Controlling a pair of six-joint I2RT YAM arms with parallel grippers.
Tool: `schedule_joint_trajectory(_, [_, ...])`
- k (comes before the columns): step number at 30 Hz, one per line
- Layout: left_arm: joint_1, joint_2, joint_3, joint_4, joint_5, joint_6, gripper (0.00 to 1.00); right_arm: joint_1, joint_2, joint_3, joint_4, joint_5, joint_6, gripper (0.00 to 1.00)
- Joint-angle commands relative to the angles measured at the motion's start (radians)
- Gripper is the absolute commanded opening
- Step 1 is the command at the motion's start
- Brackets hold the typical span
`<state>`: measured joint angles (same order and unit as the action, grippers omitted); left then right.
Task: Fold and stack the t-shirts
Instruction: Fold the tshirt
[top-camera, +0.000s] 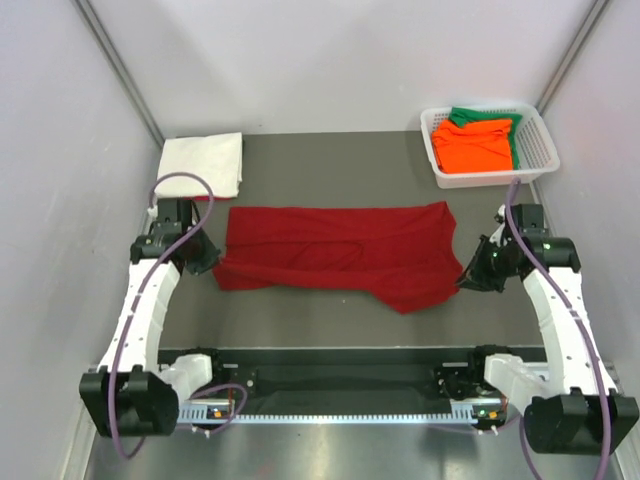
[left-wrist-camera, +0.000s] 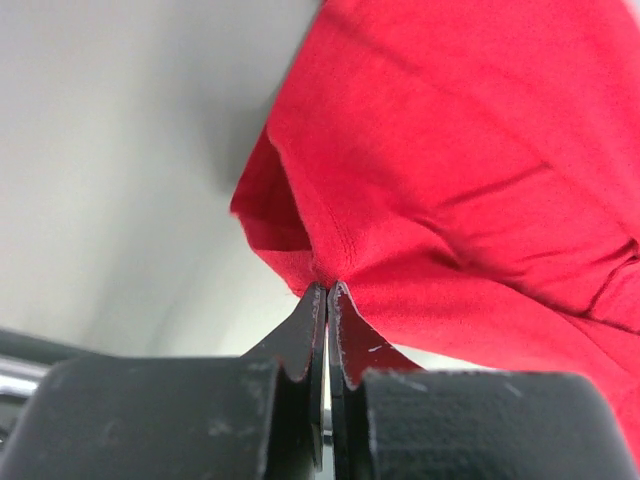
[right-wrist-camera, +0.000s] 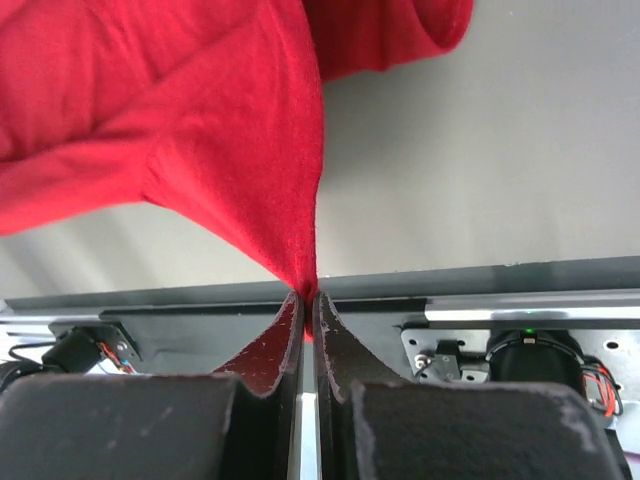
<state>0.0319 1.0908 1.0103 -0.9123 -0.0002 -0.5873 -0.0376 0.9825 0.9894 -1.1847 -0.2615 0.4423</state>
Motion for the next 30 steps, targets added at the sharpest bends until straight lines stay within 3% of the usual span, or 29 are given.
schedule_joint_trajectory(1, [0.000,-0.098,-0.106,-0.016,-0.046,-0.075,0.00,-0.007,-0.097,0.035,-0.036,0.010,0.021,0.00])
schedule_joint_trajectory(9, [-0.001,-0.380,-0.306,-0.013,-0.115,-0.206,0.00,-0.005,-0.294,-0.073,0.037,-0.038,0.084,0.00])
schedule_joint_trajectory(19, [-0.001,-0.474,-0.269,-0.214,-0.192,-0.318,0.00,-0.005,-0.458,-0.032,-0.065,-0.024,0.090,0.00])
schedule_joint_trajectory(30, [0.000,-0.496,-0.303,-0.195,-0.170,-0.352,0.00,-0.007,-0.527,-0.046,-0.139,-0.031,0.047,0.00])
